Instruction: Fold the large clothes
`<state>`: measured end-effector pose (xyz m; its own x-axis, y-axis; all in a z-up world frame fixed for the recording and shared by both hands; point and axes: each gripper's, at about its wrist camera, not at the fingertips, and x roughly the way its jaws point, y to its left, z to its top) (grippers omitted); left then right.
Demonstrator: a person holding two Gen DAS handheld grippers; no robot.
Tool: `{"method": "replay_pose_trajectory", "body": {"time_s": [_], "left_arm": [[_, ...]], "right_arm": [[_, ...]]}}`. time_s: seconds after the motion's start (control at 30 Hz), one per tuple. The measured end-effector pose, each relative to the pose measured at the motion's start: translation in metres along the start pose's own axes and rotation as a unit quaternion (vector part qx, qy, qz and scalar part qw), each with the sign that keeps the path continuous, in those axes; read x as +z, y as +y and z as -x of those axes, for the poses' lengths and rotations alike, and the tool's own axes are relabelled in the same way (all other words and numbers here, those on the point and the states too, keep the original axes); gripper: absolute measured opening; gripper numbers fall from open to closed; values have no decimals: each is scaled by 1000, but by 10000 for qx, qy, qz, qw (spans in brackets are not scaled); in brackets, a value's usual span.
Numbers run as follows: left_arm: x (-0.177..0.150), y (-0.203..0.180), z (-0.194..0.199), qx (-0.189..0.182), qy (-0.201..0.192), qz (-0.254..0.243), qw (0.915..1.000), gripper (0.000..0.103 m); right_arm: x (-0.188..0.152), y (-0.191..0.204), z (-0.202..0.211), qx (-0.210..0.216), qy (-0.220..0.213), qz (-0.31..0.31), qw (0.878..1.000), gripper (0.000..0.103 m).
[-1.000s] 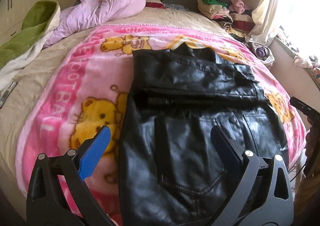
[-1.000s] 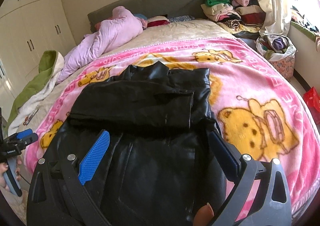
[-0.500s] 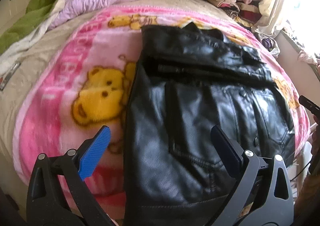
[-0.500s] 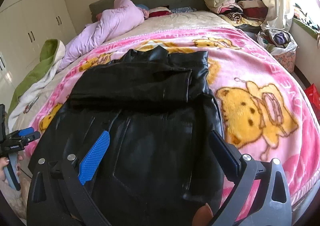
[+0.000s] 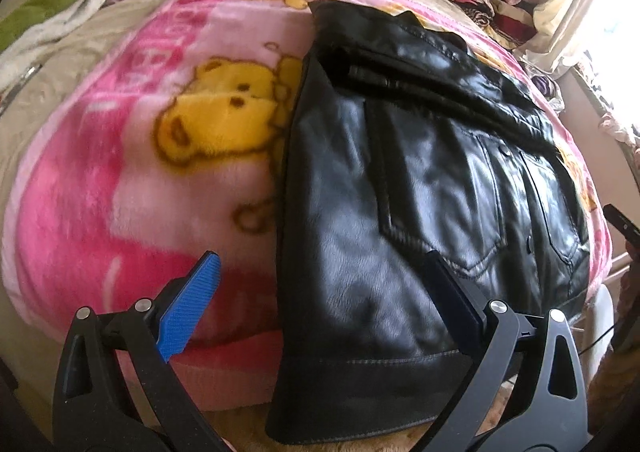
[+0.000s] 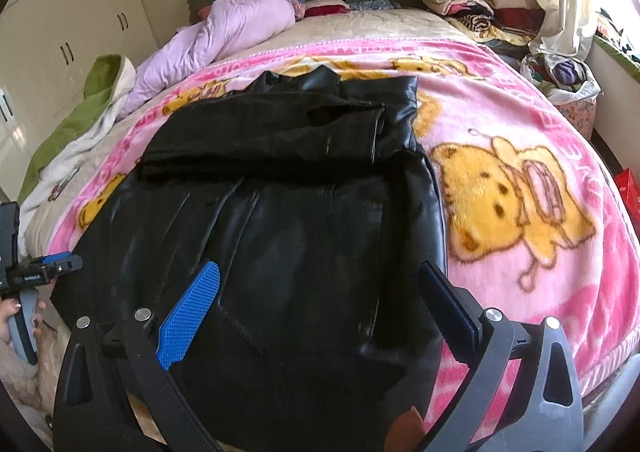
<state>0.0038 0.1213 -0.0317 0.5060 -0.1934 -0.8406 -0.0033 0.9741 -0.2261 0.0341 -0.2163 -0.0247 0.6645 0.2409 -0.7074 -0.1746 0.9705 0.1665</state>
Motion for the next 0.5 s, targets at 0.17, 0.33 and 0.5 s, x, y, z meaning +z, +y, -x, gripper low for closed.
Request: {"method": "replay_pose_trajectory", "body": {"time_s": [0.17,0.33,0.5], "left_arm": [[-8,5,-4,-657,231,119,9975,94],[-16,12,-12,-1054,414,278,9932,94],[-20,13,-21,-1131,475,367,9918,93]], "right_arm": [[-12,-9,2,-34,140,-59,9999,99],[-22,-18,5,5,288,-68,9996,99],[-35,-25,8,346,619,-29,9975,99]]}}
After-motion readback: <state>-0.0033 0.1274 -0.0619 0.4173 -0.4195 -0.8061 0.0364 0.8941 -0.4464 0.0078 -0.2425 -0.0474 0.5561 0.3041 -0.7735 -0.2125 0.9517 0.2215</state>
